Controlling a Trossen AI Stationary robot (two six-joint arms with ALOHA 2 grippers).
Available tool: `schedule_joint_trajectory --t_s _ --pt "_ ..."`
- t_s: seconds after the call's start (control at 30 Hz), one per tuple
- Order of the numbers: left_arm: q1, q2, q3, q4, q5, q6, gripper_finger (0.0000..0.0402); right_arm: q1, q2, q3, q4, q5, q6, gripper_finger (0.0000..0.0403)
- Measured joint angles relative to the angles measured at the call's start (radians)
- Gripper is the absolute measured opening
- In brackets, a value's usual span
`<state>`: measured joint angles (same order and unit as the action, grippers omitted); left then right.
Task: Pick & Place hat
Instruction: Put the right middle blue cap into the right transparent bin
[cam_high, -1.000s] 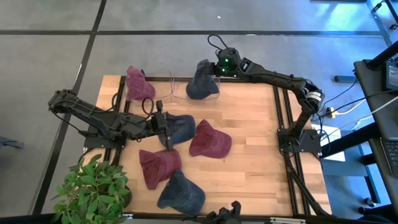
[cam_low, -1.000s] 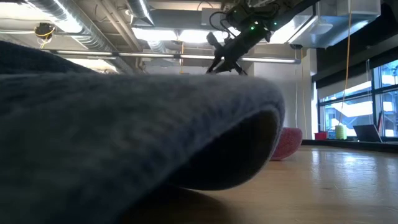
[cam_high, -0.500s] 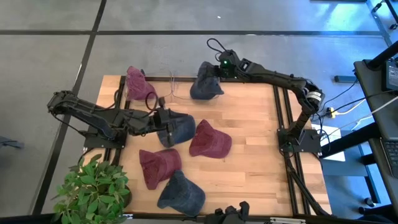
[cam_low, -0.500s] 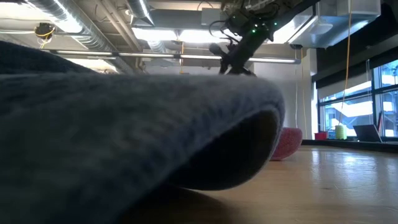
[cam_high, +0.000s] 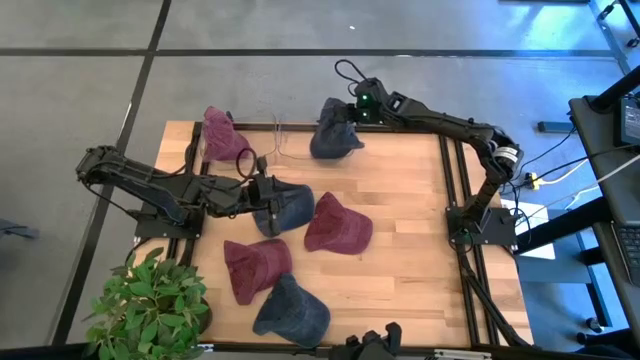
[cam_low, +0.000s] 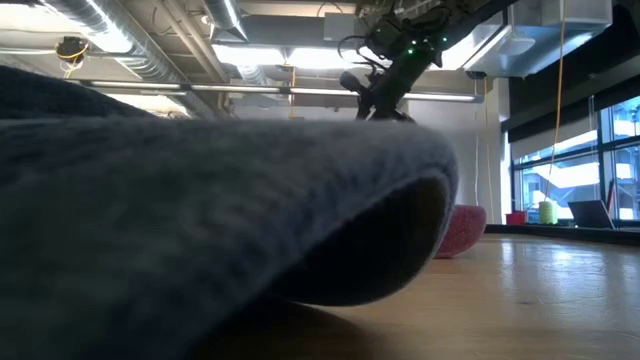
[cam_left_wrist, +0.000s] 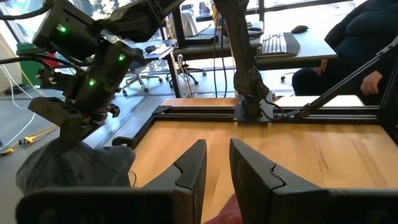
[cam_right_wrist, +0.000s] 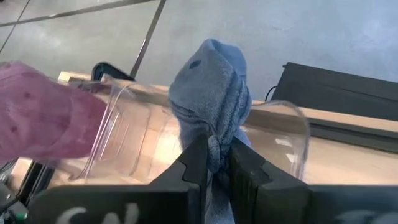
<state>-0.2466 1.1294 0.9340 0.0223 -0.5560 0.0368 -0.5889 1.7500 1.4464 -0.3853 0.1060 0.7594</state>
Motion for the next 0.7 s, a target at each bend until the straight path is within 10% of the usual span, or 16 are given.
schedule_joint_trajectory --t_s 0.37,0.7 --pt "0.0 0.0 0.0 -0.024 0.0 -0.036 0.0064 0.019 0.0 0.0 -0.001 -0.004 -0.079 0.0053" --pt "0.0 0.0 0.0 -0.028 0.0 -0.072 0.0061 0.018 0.0 0.0 0.0 -0.001 -0.086 0.015"
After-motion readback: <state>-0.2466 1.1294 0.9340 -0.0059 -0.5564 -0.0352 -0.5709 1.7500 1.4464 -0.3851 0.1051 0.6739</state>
